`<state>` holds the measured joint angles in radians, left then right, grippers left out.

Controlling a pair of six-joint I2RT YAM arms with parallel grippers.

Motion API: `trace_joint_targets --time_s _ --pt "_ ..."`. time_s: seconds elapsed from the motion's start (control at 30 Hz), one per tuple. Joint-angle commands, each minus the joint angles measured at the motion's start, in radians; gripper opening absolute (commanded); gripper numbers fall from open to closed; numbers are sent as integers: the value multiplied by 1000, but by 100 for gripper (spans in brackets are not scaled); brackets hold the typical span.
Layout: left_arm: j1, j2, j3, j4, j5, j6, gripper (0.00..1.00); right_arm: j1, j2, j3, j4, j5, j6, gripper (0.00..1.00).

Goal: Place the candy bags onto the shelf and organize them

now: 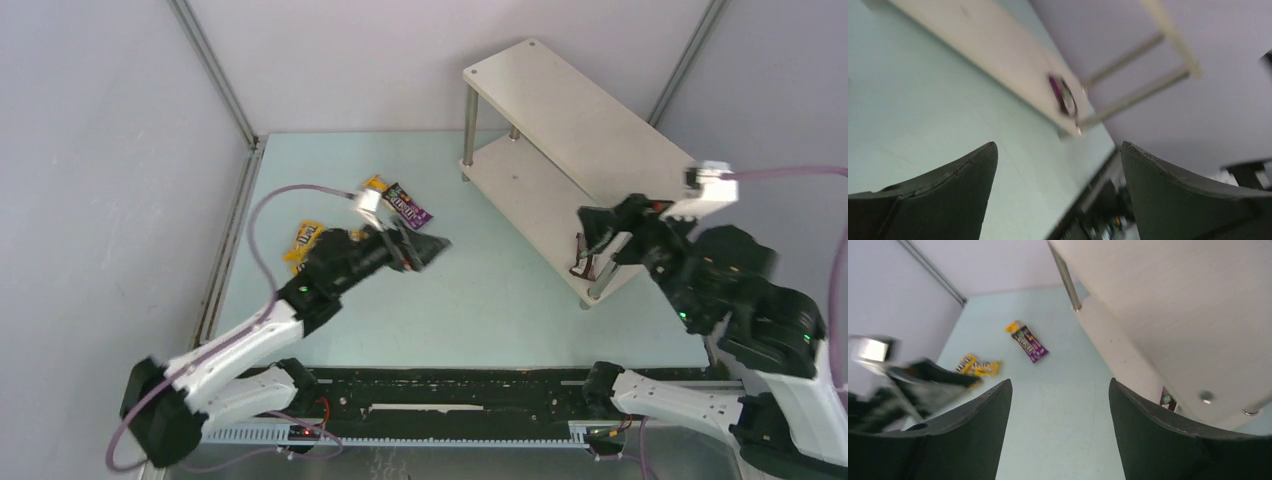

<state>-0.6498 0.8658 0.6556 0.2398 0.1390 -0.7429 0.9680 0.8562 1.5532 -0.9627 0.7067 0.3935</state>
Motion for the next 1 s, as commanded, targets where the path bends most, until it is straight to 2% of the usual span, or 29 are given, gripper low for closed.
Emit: trace_joint_targets --time_s 0.0,0.1,0.2,0.33,0.47,0.57,0.7,0.97 --pt "-197 208 38 178 51 -151 97 -22 -54 -18 25 17 -56 80" --pt "-301 409 96 343 16 -237 100 -31 -89 -24 16 25 -37 80" --pt "-364 662 218 421 9 -322 92 -34 -121 -40 18 27 -17 80" --pt "-411 865 370 441 -82 -378 86 -35 -141 -39 -2 32 2 80" --pt "-437 985 498 365 -204 -407 76 -37 -148 -46 -18 30 16 80" --pt "-438 1068 569 329 -202 -445 67 -37 -152 -55 -19 35 18 80" --pt "-438 1151 652 306 -185 -436 61 -37 -149 -53 -23 41 14 80" --pt "-444 1254 740 288 -134 -375 62 -37 -159 -51 -37 41 17 79"
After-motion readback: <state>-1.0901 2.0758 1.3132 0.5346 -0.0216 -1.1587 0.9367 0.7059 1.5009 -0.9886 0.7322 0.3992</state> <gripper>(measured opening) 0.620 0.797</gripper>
